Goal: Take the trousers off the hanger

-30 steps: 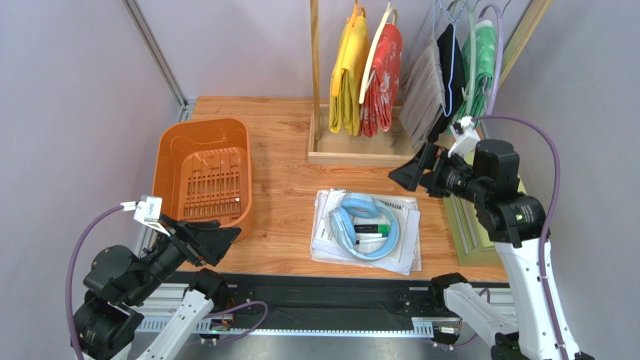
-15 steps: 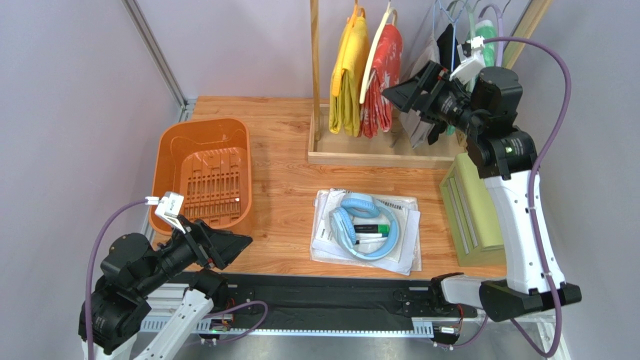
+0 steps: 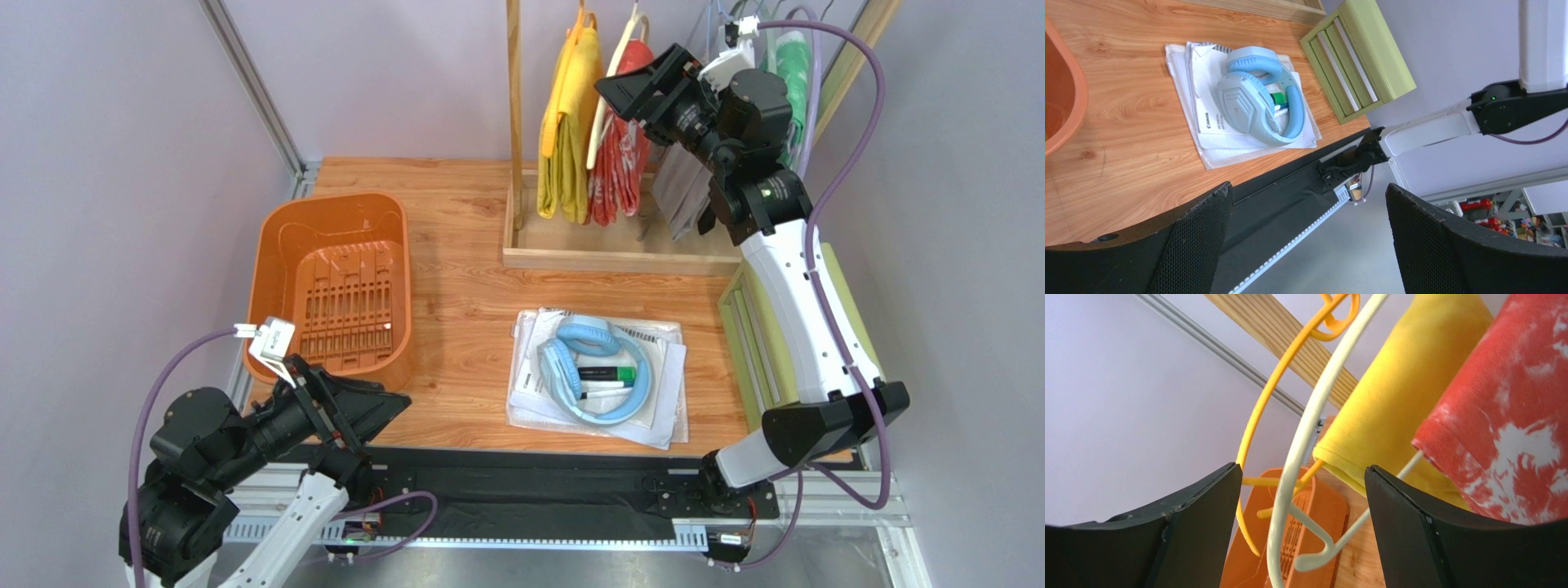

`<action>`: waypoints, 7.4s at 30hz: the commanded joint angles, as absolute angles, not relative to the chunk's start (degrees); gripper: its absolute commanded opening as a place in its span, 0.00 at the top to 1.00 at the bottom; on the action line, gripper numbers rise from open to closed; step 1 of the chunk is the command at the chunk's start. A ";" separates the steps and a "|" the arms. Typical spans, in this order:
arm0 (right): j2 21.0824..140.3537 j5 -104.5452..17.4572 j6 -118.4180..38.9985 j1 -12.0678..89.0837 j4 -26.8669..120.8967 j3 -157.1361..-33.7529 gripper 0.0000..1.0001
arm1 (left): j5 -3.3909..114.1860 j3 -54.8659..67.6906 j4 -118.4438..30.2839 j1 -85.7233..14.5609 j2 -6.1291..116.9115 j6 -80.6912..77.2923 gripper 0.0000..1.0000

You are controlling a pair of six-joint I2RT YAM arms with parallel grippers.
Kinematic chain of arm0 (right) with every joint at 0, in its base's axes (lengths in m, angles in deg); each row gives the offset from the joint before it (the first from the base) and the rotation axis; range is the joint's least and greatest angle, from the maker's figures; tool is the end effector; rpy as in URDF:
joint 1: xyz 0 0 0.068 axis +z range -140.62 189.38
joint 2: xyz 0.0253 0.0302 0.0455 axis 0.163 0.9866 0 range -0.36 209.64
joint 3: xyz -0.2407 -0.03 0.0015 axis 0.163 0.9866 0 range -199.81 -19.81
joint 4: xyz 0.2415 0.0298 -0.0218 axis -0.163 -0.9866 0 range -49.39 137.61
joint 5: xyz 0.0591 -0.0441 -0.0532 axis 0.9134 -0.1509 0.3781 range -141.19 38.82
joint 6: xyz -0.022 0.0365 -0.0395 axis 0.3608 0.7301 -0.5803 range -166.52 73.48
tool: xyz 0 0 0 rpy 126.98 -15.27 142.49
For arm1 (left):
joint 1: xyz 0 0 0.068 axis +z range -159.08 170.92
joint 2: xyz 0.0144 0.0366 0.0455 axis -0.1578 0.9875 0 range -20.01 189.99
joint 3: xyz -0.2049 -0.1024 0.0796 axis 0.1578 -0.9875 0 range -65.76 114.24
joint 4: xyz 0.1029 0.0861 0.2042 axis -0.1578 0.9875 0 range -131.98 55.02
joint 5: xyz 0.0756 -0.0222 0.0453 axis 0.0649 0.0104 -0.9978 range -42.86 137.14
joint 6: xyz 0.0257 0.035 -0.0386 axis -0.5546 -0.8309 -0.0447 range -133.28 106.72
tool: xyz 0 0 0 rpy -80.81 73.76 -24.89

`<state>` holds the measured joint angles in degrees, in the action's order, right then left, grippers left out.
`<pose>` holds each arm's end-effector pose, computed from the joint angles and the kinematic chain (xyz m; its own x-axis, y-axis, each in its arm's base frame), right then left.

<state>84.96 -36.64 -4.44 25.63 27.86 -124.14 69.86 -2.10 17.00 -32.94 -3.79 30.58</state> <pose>0.2948 0.0968 0.4744 -0.3524 0.5730 -0.7399 -0.3715 0.6400 0.6726 0.0081 -0.0211 0.3635 -0.6303 -0.4200 -0.6529 0.3918 0.5540 -0.7346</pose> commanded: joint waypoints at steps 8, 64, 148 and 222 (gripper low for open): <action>95.26 -43.01 -1.44 26.70 34.42 -137.39 0.37 | 71.39 2.18 18.14 -32.90 -3.40 31.81 0.04; 93.95 -36.95 20.89 22.74 42.95 -144.44 1.00 | 83.78 11.85 6.89 -32.90 19.71 24.78 0.19; 47.71 -35.45 39.08 19.14 18.25 -120.01 1.00 | 7.32 20.99 -50.24 -90.12 68.75 -8.36 0.17; 40.86 -35.89 37.59 19.14 13.86 -113.68 1.00 | 9.51 40.50 -44.17 -88.45 69.72 -13.01 1.00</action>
<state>42.79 -36.75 39.14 19.05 6.29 -113.35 10.08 36.41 -40.76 -89.35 73.96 -10.82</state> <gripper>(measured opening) 0.066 0.031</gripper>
